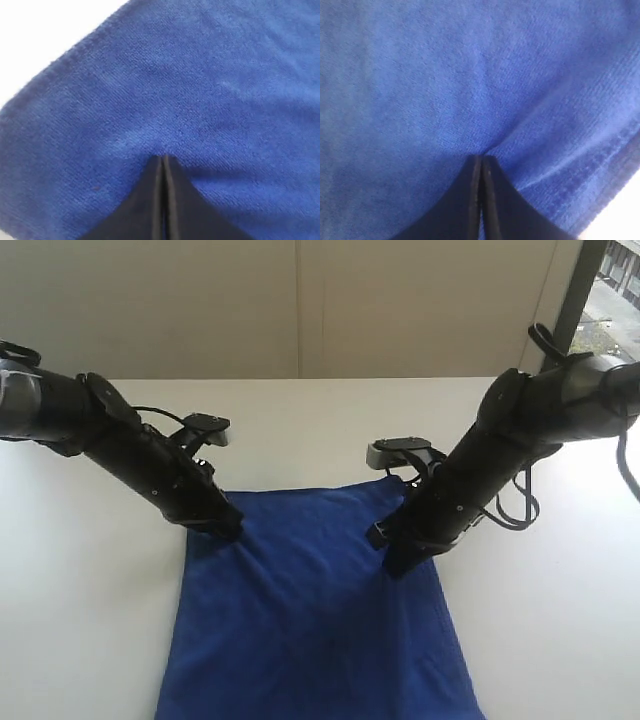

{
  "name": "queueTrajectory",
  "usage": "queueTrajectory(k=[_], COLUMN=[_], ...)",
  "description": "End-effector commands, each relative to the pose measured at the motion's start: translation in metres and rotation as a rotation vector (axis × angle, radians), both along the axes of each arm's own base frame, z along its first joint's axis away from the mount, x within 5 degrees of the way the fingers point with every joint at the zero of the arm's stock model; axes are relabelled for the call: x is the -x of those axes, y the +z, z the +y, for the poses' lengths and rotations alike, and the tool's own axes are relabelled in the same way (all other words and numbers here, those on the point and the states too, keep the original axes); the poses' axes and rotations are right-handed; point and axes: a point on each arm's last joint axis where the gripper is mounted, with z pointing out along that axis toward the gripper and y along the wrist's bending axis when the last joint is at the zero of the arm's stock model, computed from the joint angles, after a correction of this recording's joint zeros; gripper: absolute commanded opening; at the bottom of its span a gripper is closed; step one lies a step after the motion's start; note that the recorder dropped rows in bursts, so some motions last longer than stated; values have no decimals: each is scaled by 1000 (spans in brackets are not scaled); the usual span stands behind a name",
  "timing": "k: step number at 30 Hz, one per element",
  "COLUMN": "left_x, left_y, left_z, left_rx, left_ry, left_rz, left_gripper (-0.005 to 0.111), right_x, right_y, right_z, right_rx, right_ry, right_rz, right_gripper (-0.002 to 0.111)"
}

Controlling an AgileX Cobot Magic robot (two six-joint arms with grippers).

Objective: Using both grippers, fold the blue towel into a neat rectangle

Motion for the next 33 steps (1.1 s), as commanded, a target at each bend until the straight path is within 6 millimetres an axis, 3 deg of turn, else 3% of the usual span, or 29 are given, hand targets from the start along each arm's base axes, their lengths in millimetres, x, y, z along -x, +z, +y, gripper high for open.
queueTrajectory(k=[1,7,13,21,24,29,33], left_x=[-3,-5,-9,-8,-6,8,27], left_y=[-13,-25,-25,-22,-8,26,19], left_z=[3,14,15,15,11,-10,-46], left_rx=[-86,-231,-242,-233,-182,65,115], left_ry=[-7,6,17,18,15,-98,-211], left_rz=[41,37,2,7,-3,20,51], left_gripper=[0,0,0,0,0,0,0], right_x=[1,0,-1,5,8,25,32], right_y=[-7,-11,-9,32,31,11,5], right_z=[-1,-11,-13,-8,-8,1,12], right_rx=[19,129,154,81,77,89,94], right_ry=[25,23,3,-3,-3,2,24], right_rz=[22,19,6,-50,-20,13,6], right_gripper=[0,0,0,0,0,0,0])
